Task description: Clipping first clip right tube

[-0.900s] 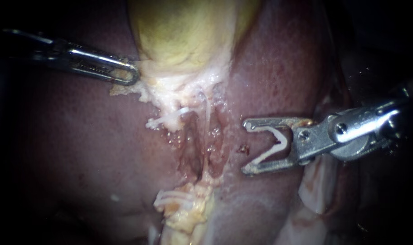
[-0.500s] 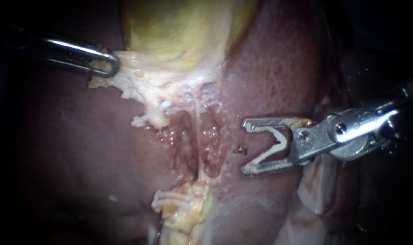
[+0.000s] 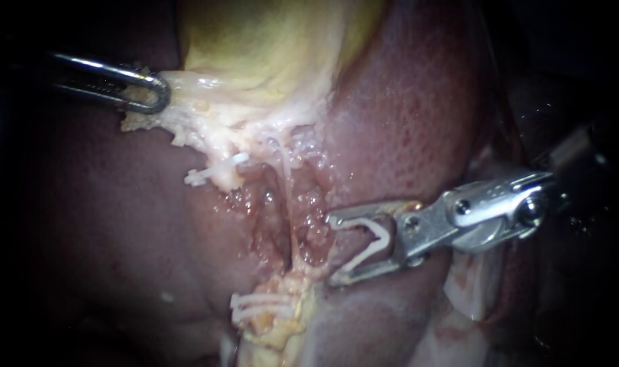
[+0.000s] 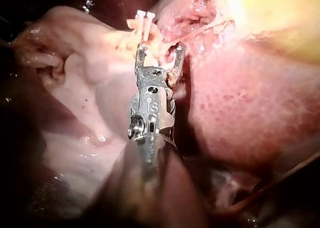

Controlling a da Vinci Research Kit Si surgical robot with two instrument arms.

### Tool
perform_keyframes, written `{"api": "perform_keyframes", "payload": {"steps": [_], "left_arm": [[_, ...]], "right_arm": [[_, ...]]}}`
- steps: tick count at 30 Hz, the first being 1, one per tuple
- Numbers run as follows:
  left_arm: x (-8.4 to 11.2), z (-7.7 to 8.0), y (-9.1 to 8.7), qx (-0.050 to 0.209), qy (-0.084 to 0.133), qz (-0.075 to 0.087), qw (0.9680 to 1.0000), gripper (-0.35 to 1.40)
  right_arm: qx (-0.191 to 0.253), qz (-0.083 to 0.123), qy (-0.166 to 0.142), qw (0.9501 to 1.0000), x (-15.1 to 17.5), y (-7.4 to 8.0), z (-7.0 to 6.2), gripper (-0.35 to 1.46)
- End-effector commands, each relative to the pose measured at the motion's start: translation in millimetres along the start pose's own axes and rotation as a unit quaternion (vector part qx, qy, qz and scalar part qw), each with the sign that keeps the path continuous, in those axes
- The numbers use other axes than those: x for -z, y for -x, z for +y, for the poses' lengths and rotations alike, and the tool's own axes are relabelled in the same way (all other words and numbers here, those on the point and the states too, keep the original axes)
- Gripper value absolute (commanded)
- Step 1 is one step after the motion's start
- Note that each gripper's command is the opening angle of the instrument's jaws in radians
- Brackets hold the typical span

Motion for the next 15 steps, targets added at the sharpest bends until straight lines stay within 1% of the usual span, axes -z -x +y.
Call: {"api": "perform_keyframes", "payload": {"steps": [1, 4, 7, 11, 13, 15], "left_arm": [[0.0, 0.0, 0.0, 0.0, 0.0, 0.0, 1.0, -0.35], [0.0, 0.1, 0.0, 0.0, 0.0, 0.0, 1.0, -0.35], [0.0, 0.1, 0.0, 0.0, 0.0, 0.0, 1.0, -0.35], [0.0, 0.2, 0.0, 0.0, -0.001, 0.0, 1.0, -0.35], [0.0, 0.2, 0.0, 0.0, -0.001, 0.0, 1.0, -0.35], [0.0, 0.2, 0.0, 0.0, -0.001, 0.0, 1.0, -0.35]], "right_arm": [[-0.006, 0.003, -0.001, 1.0, -0.7, 0.3, 0.3, 0.49], [-0.021, 0.006, -0.004, 0.9998, -2.6, 1.4, 1.1, 0.49], [-0.032, 0.014, -0.007, 0.9994, -3.8, 2.2, 1.9, 0.49], [-0.055, 0.041, -0.006, 0.9976, -4.7, 2.5, 2.7, 0.49], [-0.074, 0.063, -0.006, 0.9952, -5.0, 2.4, 3.1, 0.49], [-0.092, 0.09, -0.015, 0.9916, -5.4, 2.2, 3.4, 0.49]]}}
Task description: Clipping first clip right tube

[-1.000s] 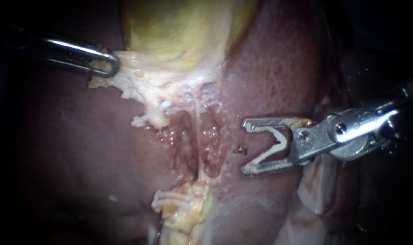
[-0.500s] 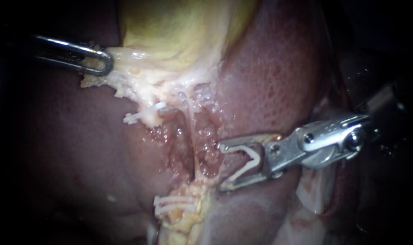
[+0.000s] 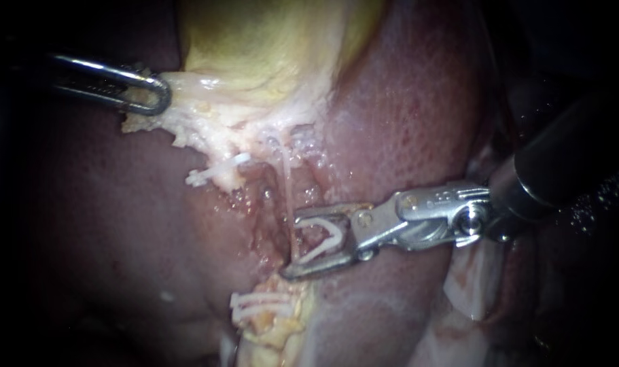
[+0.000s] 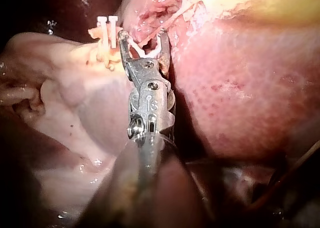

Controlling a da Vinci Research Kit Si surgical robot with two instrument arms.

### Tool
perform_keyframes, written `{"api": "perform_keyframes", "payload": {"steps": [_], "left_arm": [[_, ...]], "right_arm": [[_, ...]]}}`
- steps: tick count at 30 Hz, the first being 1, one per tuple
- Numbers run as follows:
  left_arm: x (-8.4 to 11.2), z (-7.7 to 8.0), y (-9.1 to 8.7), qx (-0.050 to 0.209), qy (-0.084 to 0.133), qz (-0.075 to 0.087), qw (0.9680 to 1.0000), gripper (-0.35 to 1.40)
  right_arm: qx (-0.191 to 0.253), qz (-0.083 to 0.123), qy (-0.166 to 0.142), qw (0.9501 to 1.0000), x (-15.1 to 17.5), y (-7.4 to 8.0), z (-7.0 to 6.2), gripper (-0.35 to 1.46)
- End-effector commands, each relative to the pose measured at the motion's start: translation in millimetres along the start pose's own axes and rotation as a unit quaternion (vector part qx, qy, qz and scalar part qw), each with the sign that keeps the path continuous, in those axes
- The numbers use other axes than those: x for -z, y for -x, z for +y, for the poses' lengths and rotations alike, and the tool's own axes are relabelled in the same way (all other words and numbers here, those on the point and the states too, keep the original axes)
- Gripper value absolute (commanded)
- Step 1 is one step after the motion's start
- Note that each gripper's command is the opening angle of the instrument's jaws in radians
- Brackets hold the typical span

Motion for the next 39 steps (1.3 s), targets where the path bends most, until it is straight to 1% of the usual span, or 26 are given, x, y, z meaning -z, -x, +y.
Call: {"api": "perform_keyframes", "payload": {"steps": [1, 3, 4, 6, 7, 8, 9, 12, 16, 19, 20, 22, 25, 28, 32, 34, 37, 39], "left_arm": [[0.0, 0.0, 0.0, 0.0, 0.0, 0.0, 1.0, -0.35], [0.0, 0.0, 0.0, 0.0, 0.0, 0.0, 1.0, -0.35], [0.0, 0.0, 0.0, 0.0, 0.0, 0.0, 1.0, -0.35], [0.0, 0.0, 0.0, 0.0, 0.0, 0.0, 1.0, -0.35], [0.0, 0.0, 0.0, 0.0, 0.0, 0.0, 1.0, -0.35], [0.0, 0.0, 0.0, 0.0, 0.0, 0.0, 1.0, -0.35], [0.0, 0.0, 0.0, 0.0, 0.0, 0.0, 1.0, -0.35], [0.0, 0.0, 0.0, 0.0, 0.0, 0.0, 1.0, -0.35], [0.0, 0.0, 0.0, 0.0, 0.0, 0.0, 1.0, -0.35], [0.0, 0.0, 0.0, 0.0, 0.0, 0.0, 1.0, -0.35], [0.0, 0.0, 0.0, 0.0, 0.0, 0.0, 1.0, -0.35], [0.0, 0.0, 0.0, 0.0, 0.0, 0.0, 1.0, -0.35], [0.0, 0.0, 0.0, 0.0, 0.0, 0.0, 1.0, -0.35], [0.0, 0.0, 0.0, 0.0, 0.0, 0.0, 1.0, -0.35], [0.0, 0.0, 0.0, 0.0, 0.0, 0.0, 1.0, -0.35], [0.0, 0.0, 0.0, 0.0, 0.0, 0.0, 1.0, -0.35], [0.0, 0.0, 0.0, 0.0, 0.0, 0.0, 1.0, -0.35], [0.0, 0.0, 0.0, 0.0, 0.0, 0.0, 1.0, -0.35]], "right_arm": [[-0.008, 0.012, -0.008, 0.9999, -0.2, -0.1, 0.1, 0.49], [-0.031, 0.036, -0.026, 0.9985, -0.7, -0.3, 0.3, 0.49], [-0.036, 0.045, -0.034, 0.9977, -0.9, -0.3, 0.3, 0.49], [-0.048, 0.059, -0.052, 0.9957, -1.3, -0.4, 0.3, 0.49], [-0.053, 0.066, -0.066, 0.9942, -1.4, -0.4, 0.2, 0.49], [-0.059, 0.069, -0.077, 0.9929, -1.5, -0.5, 0.1, 0.49], [-0.064, 0.071, -0.091, 0.9913, -1.5, -0.5, -0.2, 0.48], [-0.061, 0.065, -0.111, 0.9898, -1.3, -0.6, -1.4, 0.46], [-0.054, 0.057, -0.138, 0.9873, -1.1, -1.2, -3.5, 0.45], [-0.053, 0.061, -0.144, 0.9863, -1.2, -1.9, -4.8, 0.45], [-0.053, 0.062, -0.145, 0.9861, -1.2, -2.2, -5.0, 0.44], [-0.053, 0.064, -0.144, 0.9862, -1.3, -2.8, -5.4, 0.42], [-0.055, 0.065, -0.142, 0.9862, -1.1, -3.4, -5.4, 0.37], [-0.065, 0.066, -0.137, 0.9862, -0.9, -3.5, -5.4, 0.26], [-0.077, 0.068, -0.128, 0.9864, -0.5, -3.3, -5.5, -0.01], [-0.08, 0.068, -0.128, 0.9861, -0.4, -3.2, -5.5, -0.11], [-0.092, 0.067, -0.129, 0.9851, -0.2, -3.2, -5.5, -0.31], [-0.104, 0.066, -0.13, 0.9839, -0.1, -3.1, -5.5, -0.35]]}}
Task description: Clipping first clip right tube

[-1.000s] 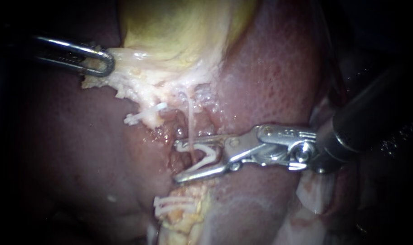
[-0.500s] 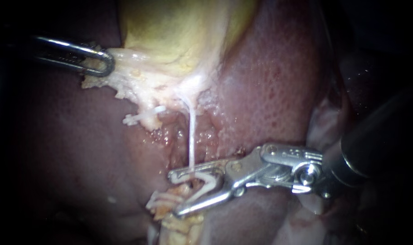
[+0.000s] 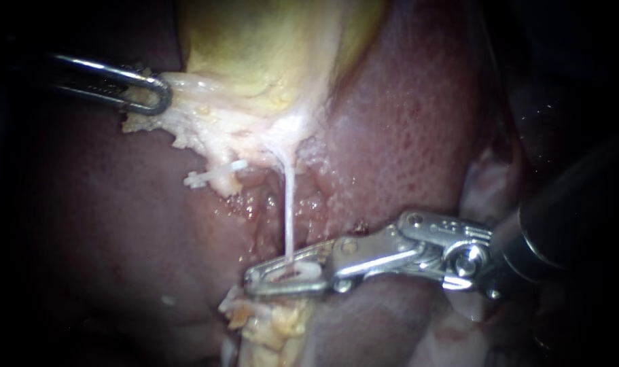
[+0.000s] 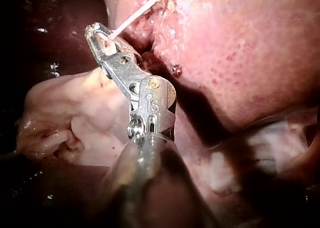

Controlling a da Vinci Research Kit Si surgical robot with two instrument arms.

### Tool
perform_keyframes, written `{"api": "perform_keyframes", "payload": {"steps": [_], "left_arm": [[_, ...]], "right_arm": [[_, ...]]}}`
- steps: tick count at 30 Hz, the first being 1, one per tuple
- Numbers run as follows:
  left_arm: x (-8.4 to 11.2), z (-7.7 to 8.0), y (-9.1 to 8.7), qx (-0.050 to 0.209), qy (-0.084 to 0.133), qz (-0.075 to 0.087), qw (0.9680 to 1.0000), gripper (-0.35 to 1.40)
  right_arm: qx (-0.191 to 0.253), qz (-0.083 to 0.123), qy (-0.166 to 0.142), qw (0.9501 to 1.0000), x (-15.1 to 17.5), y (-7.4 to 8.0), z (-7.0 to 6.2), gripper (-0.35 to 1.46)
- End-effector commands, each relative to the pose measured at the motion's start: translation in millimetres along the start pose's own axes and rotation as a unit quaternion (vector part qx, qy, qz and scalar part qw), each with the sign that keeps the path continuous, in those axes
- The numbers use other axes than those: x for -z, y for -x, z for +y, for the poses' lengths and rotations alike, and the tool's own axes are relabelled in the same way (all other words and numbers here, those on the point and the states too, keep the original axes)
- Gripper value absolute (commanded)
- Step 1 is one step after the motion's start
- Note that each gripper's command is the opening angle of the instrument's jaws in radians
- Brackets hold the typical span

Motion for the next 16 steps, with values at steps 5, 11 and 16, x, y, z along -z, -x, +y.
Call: {"api": "perform_keyframes", "payload": {"steps": [5, 11, 16], "left_arm": [[0.0, 0.0, 0.0, 0.0, 0.0, 0.0, 1.0, -0.35], [0.0, 0.0, 0.0, 0.0, 0.0, 0.0, 1.0, -0.35], [-0.1, -0.2, 0.0, 0.0, 0.0, 0.0, 1.0, -0.35]], "right_arm": [[-0.01, 0.001, 0.0, 0.9999, 0.2, 0.0, 0.0, -0.35], [-0.01, 0.001, 0.0, 0.9999, 0.1, 0.1, 0.1, -0.35], [-0.009, 0.0, 0.001, 1.0, 0.0, 0.4, 0.3, -0.35]]}}
